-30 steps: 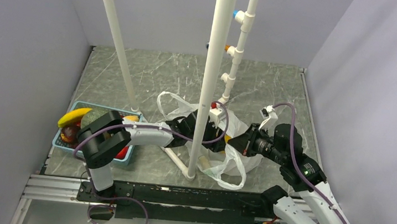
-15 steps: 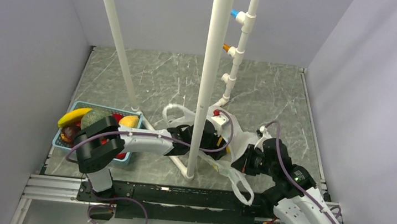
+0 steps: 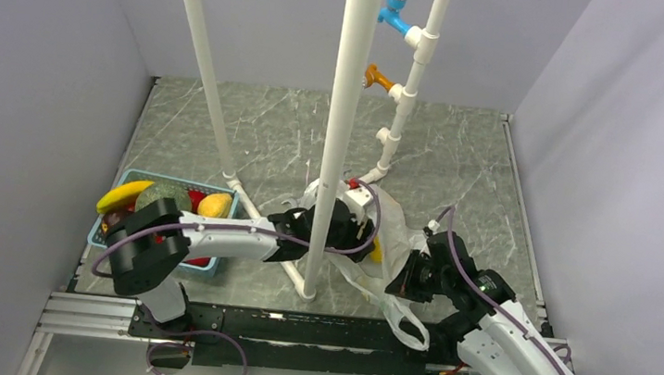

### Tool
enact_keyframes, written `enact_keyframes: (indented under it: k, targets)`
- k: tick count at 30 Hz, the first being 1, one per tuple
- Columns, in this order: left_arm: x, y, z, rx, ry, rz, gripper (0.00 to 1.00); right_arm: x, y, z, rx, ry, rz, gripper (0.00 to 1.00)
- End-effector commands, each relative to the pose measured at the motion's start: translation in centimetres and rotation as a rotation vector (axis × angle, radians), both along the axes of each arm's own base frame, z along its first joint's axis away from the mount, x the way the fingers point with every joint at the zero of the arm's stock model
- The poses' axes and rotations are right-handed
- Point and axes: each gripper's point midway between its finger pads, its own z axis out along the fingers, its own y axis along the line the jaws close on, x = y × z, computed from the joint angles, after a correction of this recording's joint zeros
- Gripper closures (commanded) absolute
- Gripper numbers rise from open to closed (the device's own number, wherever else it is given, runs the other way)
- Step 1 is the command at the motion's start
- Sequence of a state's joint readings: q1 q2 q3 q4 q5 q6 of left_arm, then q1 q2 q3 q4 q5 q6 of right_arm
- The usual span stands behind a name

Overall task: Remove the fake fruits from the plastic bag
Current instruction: Take out the fake fruit from the plastic bag.

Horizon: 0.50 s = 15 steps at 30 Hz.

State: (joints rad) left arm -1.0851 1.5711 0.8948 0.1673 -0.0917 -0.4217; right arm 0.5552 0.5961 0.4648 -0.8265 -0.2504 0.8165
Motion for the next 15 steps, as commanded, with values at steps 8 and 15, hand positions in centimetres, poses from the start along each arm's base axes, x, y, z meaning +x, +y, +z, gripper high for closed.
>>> enact_keyframes:
  k: [8, 15]
  targets:
    - [2.3, -6.0, -0.4, -0.067, -0.076, -0.064, 0.23, 2.2, 1.1, 4.2, 0.067, -0.141, 0.003, 1.0]
    - [2.6, -7.3, -3.1, -0.046, -0.051, -0.08, 0.16, 2.4, 1.2, 4.2, 0.072, -0.15, 0.005, 1.0]
